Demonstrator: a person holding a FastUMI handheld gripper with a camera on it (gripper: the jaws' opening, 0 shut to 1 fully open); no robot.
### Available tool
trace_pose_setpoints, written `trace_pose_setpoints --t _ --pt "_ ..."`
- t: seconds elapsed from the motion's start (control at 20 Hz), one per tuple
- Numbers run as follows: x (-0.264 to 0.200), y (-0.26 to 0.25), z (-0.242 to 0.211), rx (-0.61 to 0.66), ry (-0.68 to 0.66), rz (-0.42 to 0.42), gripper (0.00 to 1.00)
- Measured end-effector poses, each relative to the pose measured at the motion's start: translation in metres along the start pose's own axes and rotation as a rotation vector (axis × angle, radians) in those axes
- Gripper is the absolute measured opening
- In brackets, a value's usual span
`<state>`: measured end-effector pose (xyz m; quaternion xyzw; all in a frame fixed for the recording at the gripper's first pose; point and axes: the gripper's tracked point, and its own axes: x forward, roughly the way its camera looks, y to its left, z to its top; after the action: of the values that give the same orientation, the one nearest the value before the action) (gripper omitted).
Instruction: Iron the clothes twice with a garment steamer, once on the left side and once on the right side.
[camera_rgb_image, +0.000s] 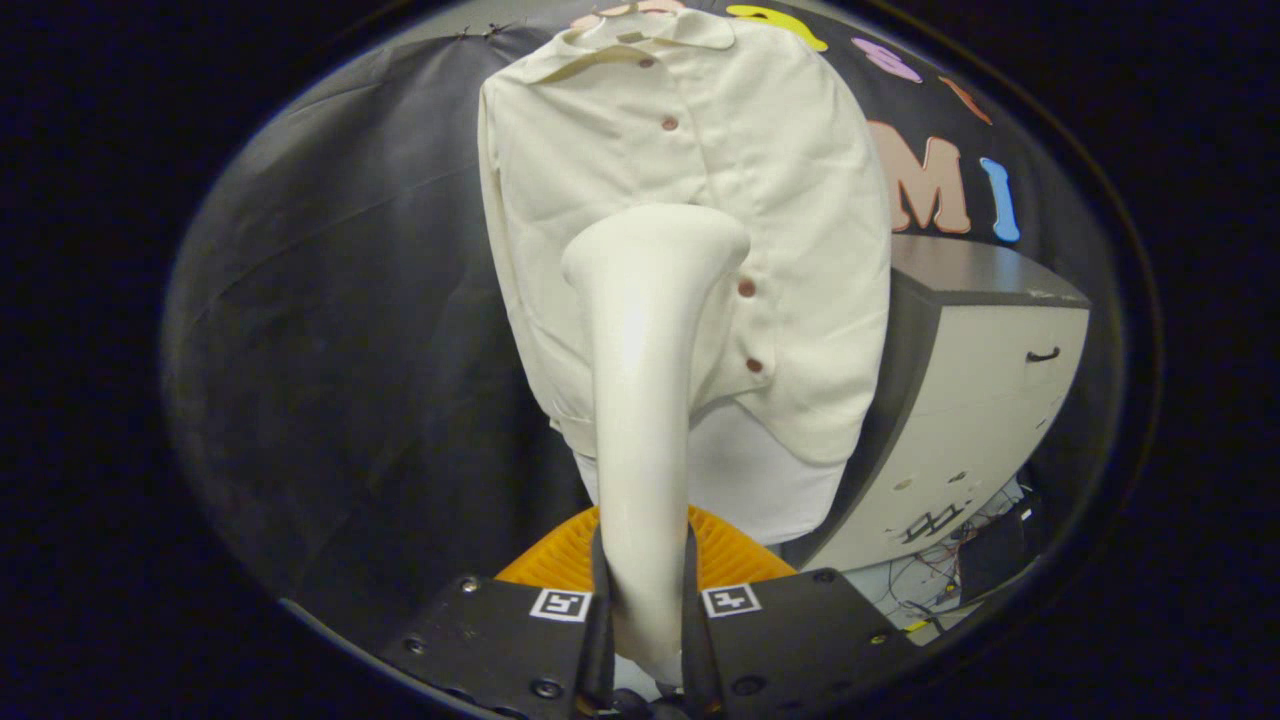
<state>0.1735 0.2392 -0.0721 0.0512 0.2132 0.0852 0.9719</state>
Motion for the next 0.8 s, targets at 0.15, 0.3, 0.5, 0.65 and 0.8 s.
trace_pose_setpoints --t 0.15,0.3,0.5,0.65,0.8 --pt "-0.026 -0.008 0.031 -0.026 -0.072 -0.027 0.26" --pt "-0.046 -0.017 0.050 -0.051 -0.105 -0.054 0.26" --pt "-0.053 -0.030 0.080 -0.050 -0.162 -0.073 0.26" --pt "-0.048 -0.044 0.109 -0.044 -0.212 -0.076 0.26" --pt "-0.035 -0.056 0.143 -0.019 -0.245 -0.062 0.26"
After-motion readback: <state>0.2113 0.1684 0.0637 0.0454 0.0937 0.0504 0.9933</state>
